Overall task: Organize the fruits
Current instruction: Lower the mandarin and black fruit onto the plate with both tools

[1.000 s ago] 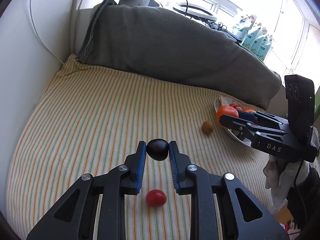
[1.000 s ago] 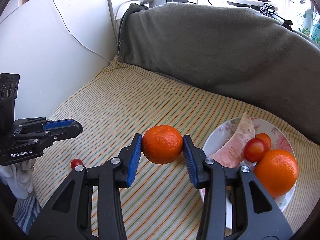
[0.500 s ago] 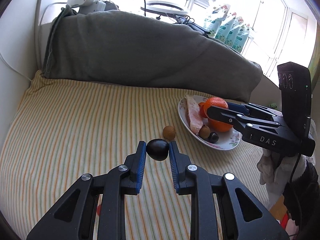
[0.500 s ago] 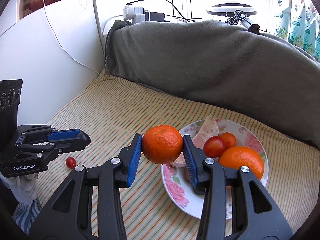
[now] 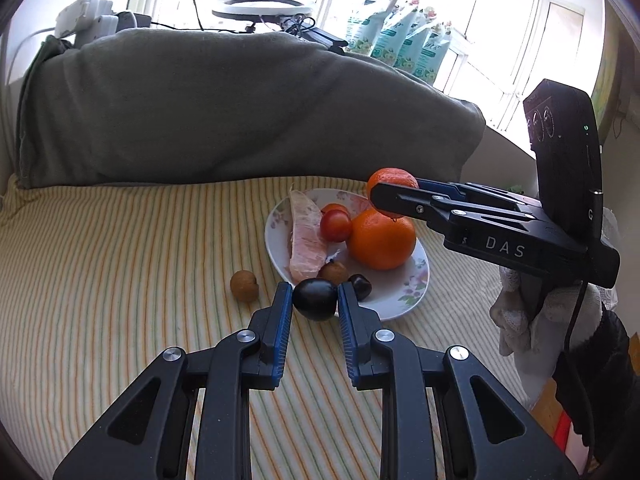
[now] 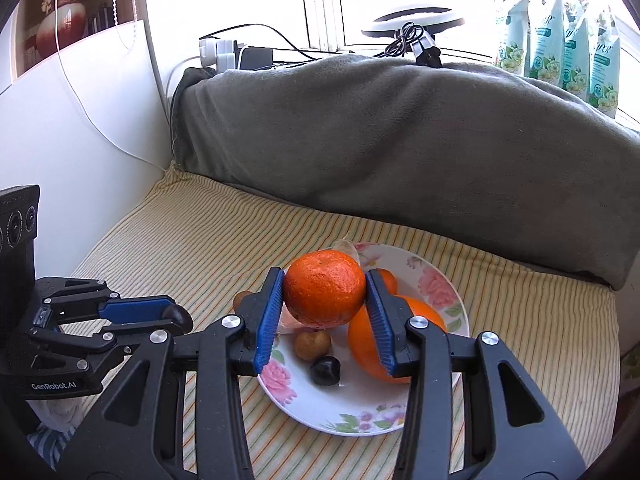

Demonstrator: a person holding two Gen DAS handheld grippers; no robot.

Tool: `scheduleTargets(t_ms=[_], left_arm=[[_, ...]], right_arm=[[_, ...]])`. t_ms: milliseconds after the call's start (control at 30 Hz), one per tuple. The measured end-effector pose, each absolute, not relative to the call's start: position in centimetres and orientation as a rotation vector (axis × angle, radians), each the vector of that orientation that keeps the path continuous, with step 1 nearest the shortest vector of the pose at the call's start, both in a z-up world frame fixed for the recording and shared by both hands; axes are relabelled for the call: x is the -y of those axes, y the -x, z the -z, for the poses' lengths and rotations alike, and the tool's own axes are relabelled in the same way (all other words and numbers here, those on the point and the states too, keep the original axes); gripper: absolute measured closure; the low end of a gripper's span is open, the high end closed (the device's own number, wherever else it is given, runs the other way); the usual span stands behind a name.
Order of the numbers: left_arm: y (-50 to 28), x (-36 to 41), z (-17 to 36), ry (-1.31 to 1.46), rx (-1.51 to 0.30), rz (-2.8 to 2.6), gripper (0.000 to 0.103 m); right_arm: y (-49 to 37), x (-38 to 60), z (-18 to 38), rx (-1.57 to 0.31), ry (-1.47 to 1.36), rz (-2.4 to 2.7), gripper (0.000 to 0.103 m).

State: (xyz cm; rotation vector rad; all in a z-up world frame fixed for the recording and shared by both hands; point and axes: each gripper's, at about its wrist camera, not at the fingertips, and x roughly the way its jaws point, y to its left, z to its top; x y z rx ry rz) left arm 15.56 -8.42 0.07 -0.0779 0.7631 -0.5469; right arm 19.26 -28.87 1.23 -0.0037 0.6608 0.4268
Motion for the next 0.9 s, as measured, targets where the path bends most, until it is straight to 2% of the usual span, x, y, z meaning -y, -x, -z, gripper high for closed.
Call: scheduleTargets(t_ms=[433,900], left_arm=[[-16.1,13.3,0.6,0.039,-0.785,0.627,0.081],[-17.1,14.8,1.0,0.036,-0.803,0.648,0.081]], right_arm=[[-21.6,31.1,-0.6,-0.685,-0.031,-0.405,0.06],[-24.9,33.0,1.6,-0.748,-0.077,-0.374,0.06]])
